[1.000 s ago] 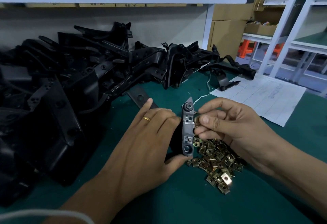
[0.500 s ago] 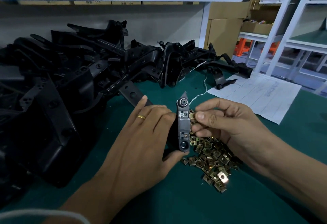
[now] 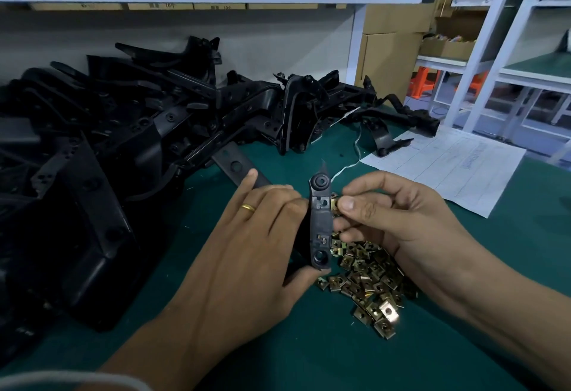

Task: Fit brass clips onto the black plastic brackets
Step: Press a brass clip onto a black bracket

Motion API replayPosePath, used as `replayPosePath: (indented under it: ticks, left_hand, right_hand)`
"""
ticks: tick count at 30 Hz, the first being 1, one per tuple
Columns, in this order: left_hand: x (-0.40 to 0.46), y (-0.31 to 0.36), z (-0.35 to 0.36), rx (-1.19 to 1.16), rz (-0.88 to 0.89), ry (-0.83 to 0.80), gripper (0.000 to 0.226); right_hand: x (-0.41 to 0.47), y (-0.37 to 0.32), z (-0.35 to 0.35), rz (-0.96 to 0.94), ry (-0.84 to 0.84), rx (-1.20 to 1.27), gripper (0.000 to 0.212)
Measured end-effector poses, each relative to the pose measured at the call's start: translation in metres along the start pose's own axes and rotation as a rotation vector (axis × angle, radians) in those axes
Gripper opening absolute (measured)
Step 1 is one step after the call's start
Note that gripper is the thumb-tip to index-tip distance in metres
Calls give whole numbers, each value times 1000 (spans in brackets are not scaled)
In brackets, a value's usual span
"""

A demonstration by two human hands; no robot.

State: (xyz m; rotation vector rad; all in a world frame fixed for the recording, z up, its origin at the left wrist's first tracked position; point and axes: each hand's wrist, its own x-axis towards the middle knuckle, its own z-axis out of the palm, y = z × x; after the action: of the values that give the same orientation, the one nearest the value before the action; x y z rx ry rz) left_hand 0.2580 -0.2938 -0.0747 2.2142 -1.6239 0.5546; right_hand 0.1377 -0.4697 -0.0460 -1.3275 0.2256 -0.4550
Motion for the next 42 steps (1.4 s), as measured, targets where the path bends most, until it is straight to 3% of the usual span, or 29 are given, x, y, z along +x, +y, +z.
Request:
replayPosePath:
  ticks: [9,15,19,23,32,35,38,41,42]
  left_hand:
    - [0,1,-1,24,2,-15,65]
    - [2,12,3,26,-13,15,63]
    - [2,14,3,61,-6,-20,65]
    - [2,16,3,105,29,4,68]
    - [-2,18,0,39,58,69,71]
    - [-1,21,-3,-65,61,96,71]
    - [-3,18,-4,-120,127,78,72]
    - [-3,11,-5,-54,103,87,70]
    - [-1,11,-6,-16,81,85,68]
  right_hand:
    - [-6,5,10,-41,107,62,38]
    - [-15,8,20,-51,221,110,31]
    - [-17,2,18,-15,209,39,21]
    - [-18,-8,15,-19,194,-69,25]
    - [-13,-16,1,-32,1,-78,26]
    - [-6,-20,-7,75,-176,23,33]
    - [-2,-23,-15,126,-342,-46,47]
    - [-1,-17,-16,23,-357,-188,17]
    - [-1,-14,-16,-27,-332,-261,17]
